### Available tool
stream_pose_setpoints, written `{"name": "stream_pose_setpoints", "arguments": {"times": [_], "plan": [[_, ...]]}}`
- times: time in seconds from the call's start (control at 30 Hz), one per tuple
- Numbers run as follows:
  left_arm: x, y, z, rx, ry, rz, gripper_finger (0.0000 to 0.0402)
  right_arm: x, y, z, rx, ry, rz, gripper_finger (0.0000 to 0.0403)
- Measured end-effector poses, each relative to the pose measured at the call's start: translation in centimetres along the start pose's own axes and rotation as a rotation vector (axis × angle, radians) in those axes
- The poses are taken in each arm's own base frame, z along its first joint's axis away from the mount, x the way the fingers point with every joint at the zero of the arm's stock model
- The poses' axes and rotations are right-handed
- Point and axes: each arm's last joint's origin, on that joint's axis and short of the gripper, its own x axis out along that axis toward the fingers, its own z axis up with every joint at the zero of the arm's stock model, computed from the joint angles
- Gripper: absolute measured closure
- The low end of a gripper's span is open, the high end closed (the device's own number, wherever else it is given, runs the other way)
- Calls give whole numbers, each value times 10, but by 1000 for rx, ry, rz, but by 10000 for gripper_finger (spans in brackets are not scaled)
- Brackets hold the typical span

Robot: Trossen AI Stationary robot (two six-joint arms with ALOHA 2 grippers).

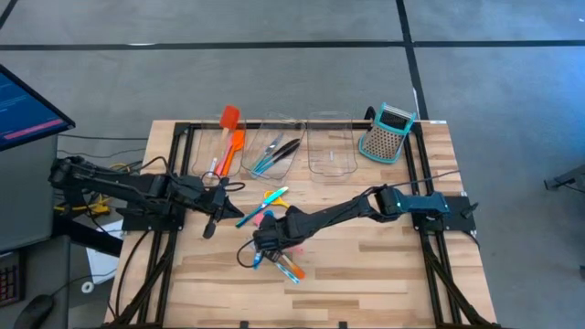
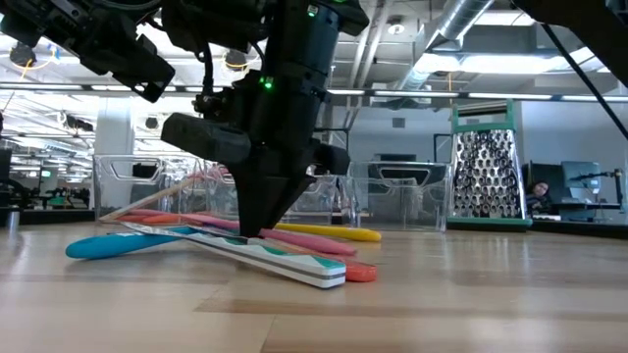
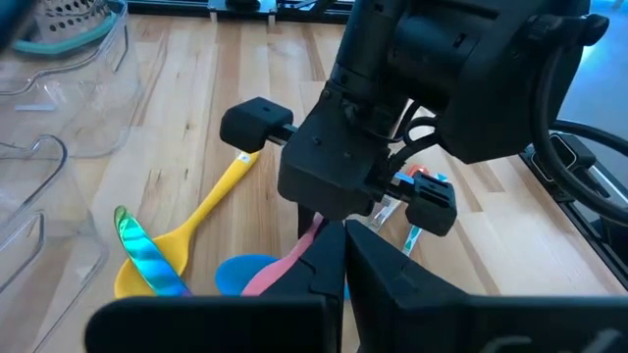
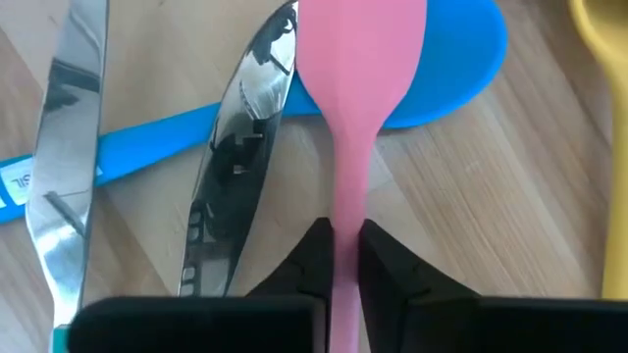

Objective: Pick & Place Kitchen Items
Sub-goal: Put the pink spatula into the left transparent bin

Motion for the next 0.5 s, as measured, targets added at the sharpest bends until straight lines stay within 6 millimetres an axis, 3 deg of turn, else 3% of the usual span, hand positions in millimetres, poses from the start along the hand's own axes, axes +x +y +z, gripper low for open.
{"name": "stream_pose_setpoints", "arguments": {"times": [0.23, 0.5], "plan": [[0, 0, 0, 0, 0, 0, 400, -4, -4, -2, -25, 37, -33, 384], [0, 0, 0, 0, -3, 0, 400, -38, -5, 6, -127, 34, -58, 384]]}}
